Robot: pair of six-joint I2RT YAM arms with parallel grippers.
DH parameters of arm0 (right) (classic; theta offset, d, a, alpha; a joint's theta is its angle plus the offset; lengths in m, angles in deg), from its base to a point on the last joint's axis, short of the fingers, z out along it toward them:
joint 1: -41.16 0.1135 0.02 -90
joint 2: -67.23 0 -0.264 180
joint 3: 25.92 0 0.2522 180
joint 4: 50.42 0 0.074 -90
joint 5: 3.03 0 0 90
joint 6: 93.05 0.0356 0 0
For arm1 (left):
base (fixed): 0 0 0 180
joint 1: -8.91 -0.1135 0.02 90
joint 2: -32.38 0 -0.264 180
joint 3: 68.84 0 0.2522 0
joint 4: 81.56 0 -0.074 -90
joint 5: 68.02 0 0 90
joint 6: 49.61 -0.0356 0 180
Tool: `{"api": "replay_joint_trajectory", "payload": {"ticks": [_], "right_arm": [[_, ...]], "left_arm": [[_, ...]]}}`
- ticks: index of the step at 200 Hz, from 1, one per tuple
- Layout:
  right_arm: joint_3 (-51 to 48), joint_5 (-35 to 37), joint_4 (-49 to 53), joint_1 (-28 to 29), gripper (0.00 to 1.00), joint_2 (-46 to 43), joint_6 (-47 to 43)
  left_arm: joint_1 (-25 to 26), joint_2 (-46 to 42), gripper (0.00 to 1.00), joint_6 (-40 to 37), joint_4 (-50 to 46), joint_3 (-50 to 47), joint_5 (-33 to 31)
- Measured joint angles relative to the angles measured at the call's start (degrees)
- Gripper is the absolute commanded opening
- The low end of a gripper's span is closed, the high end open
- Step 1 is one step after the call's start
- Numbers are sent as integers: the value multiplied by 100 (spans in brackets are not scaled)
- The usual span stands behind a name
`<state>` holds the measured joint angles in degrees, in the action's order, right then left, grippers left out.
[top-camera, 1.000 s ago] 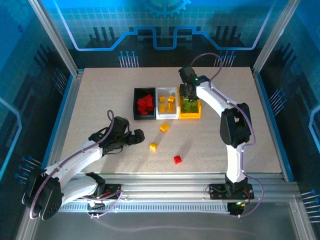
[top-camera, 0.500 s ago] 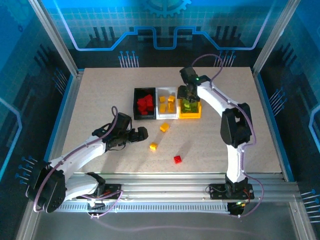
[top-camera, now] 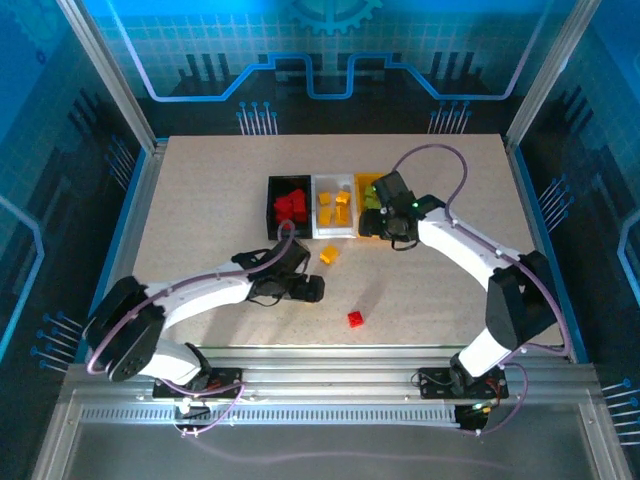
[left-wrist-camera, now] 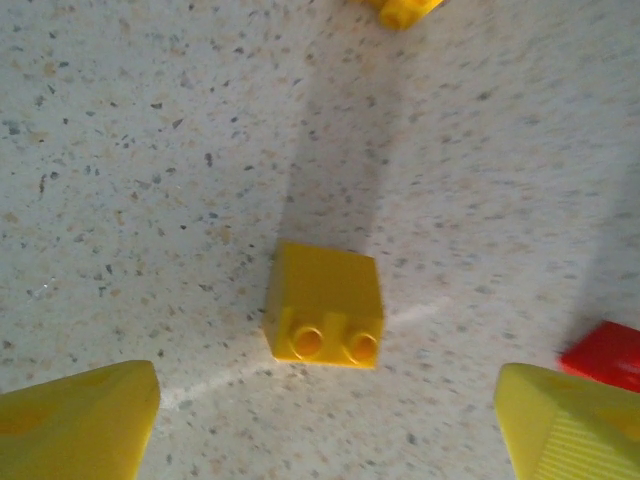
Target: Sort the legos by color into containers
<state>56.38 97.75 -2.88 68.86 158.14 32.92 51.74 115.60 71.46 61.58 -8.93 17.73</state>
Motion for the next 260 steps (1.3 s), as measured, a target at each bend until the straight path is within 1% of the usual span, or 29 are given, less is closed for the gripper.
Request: {"api": "replay_joint_trajectory", "payload": {"ticks": [17, 48, 58, 84, 102, 141, 171, 200, 213, 240, 260], "right_arm": [[-164, -39, -26, 0, 71, -179, 22], [-223, -42, -118, 0, 71, -520, 26], [-223, -39, -153, 0, 71, -601, 28], [-240, -39, -195, -2, 71, -734, 46], [-271, -39, -190, -26, 71, -758, 46], [-293, -42, -192, -103, 71, -767, 46], [-334, -42, -195, -120, 71, -800, 61], [-466, -55, -195, -133, 71, -931, 90], [-538, -57, -192, -144, 71, -1012, 109], [-684, -61, -188, -153, 71, -1165, 144], [-800, -63, -177, -153, 71, -1252, 173]], "left_arm": [[101, 356, 79, -105, -59, 140, -297], [216, 787, 65, -219, -55, 339, -675], [238, 892, 63, -264, -52, 378, -756], [328, 1051, 56, -295, -55, 402, -844], [400, 1110, 47, -295, -57, 404, -861], [457, 1117, 35, -249, -59, 415, -903], [459, 979, 33, -256, -101, 490, -911], [356, 756, 33, -260, -153, 826, -946], [175, 680, 33, -260, -146, 1078, -927], [-404, 684, 32, -262, -90, 1762, -813], [-743, 890, 32, -267, -39, 2428, -763]]}}
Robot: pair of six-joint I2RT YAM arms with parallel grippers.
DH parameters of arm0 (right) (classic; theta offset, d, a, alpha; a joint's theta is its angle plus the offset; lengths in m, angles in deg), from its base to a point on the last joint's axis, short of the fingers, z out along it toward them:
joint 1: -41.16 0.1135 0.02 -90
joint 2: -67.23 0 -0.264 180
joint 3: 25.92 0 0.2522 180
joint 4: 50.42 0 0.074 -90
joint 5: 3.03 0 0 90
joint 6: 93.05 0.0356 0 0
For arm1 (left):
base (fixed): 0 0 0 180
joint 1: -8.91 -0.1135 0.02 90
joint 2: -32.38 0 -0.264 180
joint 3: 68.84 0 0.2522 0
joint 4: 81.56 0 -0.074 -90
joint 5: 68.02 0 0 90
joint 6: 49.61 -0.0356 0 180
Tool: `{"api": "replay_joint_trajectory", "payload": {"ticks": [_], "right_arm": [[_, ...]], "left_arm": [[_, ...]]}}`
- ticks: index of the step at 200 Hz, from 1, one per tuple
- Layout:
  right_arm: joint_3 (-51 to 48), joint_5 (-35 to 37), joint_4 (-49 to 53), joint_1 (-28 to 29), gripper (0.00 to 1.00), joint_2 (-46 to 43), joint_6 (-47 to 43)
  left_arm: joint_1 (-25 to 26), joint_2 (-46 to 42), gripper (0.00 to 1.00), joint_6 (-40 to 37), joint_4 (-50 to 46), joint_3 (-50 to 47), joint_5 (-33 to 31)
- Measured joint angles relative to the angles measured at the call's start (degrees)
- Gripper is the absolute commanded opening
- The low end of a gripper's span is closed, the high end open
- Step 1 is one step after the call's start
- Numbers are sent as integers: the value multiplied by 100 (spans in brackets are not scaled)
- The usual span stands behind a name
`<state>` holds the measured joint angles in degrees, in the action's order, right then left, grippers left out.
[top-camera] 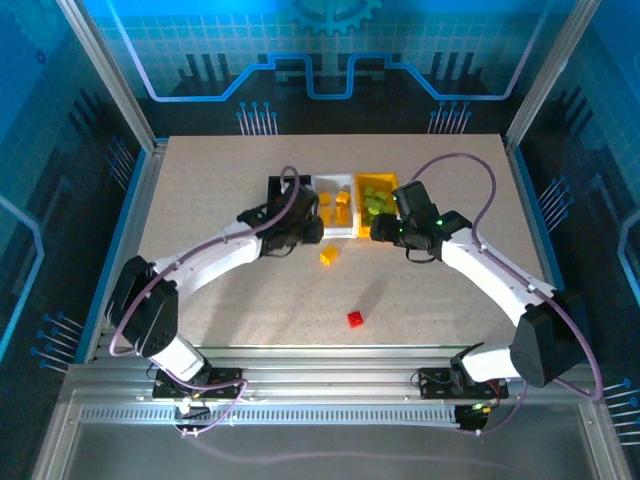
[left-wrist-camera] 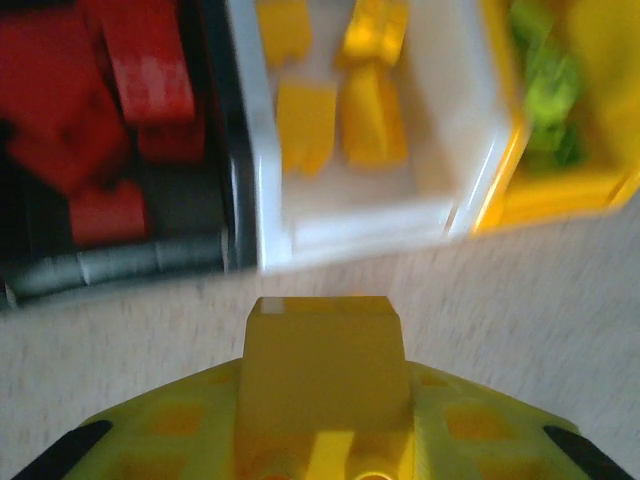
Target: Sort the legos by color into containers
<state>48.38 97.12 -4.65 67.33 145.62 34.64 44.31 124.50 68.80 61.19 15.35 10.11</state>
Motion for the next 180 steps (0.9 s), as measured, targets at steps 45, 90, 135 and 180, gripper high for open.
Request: {"api": "replay_joint_trajectory", "payload": {"ticks": [45, 90, 135, 180], "right_arm": [[-103, -13, 33, 0, 71, -79, 50], [-278, -13, 59, 0, 71, -201, 127], [-391, -4, 151, 0, 71, -382, 155], [-391, 13, 157, 0, 71, -476, 181]], "left_arm": [[-321, 1300, 32, -35, 125, 1668, 42], [-391, 2643, 35, -61, -140, 2828, 153], [-389, 3119, 64, -181, -463, 3213, 299], [-308, 2767, 81, -140, -387, 2911, 398]]}}
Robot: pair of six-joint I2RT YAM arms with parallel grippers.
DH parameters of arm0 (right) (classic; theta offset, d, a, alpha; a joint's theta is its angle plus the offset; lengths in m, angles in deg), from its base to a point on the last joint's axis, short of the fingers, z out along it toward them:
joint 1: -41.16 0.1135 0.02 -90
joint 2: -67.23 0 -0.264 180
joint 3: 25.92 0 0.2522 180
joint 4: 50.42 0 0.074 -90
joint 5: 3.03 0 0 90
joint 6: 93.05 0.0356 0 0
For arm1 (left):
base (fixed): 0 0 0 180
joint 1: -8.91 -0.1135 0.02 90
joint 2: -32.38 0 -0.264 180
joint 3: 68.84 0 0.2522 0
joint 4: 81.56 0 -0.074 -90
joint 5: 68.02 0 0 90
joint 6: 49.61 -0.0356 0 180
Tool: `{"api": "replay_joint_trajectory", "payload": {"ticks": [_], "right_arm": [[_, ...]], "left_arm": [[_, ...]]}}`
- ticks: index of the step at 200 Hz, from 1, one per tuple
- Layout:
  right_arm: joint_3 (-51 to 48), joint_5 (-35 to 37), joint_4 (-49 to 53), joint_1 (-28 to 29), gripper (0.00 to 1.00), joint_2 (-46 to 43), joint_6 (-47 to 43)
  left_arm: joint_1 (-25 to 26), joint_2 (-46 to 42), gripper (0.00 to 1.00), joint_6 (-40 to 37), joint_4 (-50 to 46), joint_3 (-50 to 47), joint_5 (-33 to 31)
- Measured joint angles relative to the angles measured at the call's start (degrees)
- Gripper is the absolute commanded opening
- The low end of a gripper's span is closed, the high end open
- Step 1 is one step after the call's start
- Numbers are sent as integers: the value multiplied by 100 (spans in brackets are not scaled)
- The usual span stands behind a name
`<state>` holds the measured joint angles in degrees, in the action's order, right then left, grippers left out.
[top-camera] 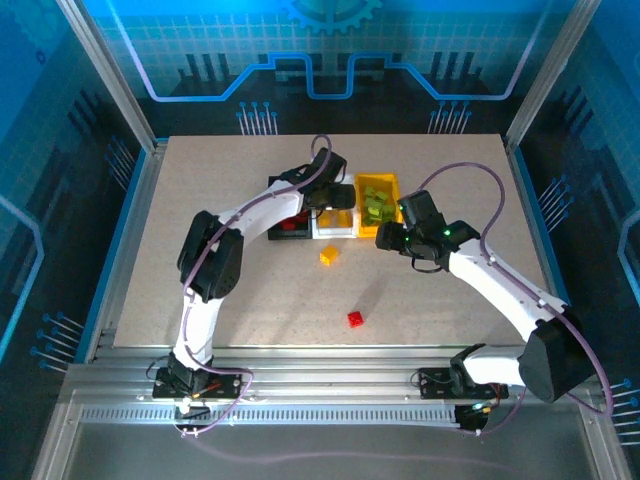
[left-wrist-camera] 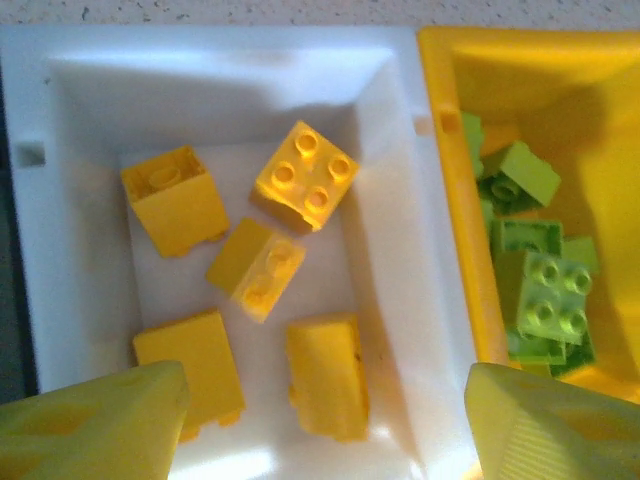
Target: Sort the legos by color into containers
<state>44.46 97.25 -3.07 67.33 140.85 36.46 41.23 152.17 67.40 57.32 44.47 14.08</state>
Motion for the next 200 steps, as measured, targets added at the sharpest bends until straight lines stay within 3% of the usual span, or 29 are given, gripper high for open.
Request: {"api": "replay_joint_trajectory", "payload": {"ticks": [48, 69, 98, 146, 187, 200], "right_arm": [[0, -7, -20, 0, 71, 0, 17], [0, -11, -35, 0, 71, 20, 17], [0, -28, -118, 0, 71, 131, 46], [0, -50, -153, 0, 71, 155, 81], [-7, -46, -153, 0, 71, 120, 81], [-7, -46, -153, 0, 71, 111, 81]], "left_arm": [[348, -2011, 90, -42, 337, -1832, 203], [551, -2455, 90, -138, 448, -2428, 238], [831, -2192, 89, -306, 457, -2959, 210], [1036, -1193, 85, -498, 562, -3056, -232], [1051, -986, 79, -671, 859, -3053, -774], [1051, -984, 73, -756, 994, -3053, -918]]}}
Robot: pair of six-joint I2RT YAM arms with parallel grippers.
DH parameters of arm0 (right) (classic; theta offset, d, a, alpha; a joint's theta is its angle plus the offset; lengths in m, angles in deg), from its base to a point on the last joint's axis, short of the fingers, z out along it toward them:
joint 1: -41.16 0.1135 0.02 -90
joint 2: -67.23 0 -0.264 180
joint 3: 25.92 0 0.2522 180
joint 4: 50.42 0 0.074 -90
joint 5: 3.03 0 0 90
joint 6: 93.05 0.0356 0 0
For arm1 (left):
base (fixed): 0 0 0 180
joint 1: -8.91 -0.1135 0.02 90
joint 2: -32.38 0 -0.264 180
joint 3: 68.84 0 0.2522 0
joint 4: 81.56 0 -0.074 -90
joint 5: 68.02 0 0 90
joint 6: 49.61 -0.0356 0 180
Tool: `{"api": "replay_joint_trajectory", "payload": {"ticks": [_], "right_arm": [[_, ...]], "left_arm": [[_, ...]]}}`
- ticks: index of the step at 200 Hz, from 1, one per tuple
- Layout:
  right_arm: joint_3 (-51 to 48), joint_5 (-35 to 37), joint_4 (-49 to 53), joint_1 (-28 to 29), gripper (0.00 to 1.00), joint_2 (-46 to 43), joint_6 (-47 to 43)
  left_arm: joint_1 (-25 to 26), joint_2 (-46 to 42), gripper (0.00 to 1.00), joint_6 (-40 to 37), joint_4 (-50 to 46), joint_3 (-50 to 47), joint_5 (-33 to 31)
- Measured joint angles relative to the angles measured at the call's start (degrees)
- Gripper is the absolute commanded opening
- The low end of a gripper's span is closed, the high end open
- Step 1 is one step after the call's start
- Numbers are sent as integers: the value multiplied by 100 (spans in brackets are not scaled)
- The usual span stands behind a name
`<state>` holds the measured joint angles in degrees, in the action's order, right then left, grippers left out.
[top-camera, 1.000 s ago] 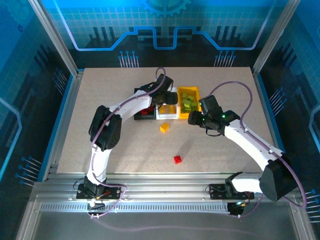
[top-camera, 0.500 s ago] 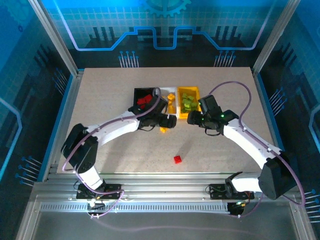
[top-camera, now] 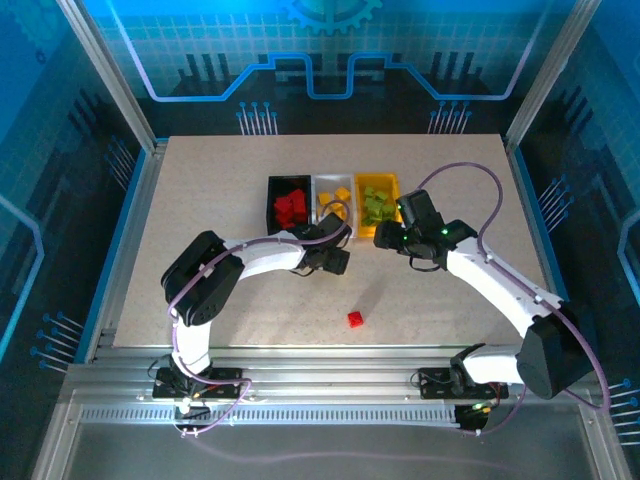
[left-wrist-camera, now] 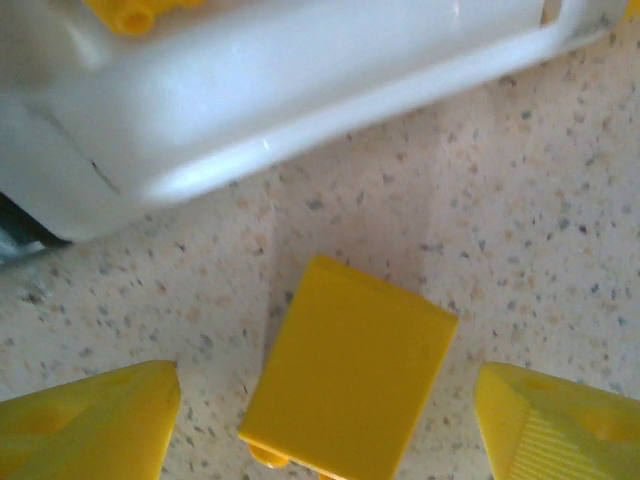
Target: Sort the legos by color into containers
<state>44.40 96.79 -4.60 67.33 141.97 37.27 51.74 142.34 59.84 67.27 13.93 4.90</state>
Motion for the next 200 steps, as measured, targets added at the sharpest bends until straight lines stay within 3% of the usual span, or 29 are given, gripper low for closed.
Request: {"api": "replay_joint_trajectory", "payload": {"ticks": [21, 44, 80, 138, 200], "right_arm": [[0, -2, 0, 0, 71, 0, 0], [0, -2, 0, 0, 71, 0, 0], [0, -2, 2, 0, 71, 0, -4], [50, -7, 4, -48, 71, -52, -4], [90, -48, 2, -76, 71, -52, 0]], "left_arm": [[0, 70, 59, -160, 122, 46, -144], [0, 216, 56, -201, 173, 101, -177], [11, 330, 42, -181, 227, 109, -175], [42, 214, 34, -28, 210, 92, -55], [-136, -1178, 32, 470, 98, 101, 501]]}}
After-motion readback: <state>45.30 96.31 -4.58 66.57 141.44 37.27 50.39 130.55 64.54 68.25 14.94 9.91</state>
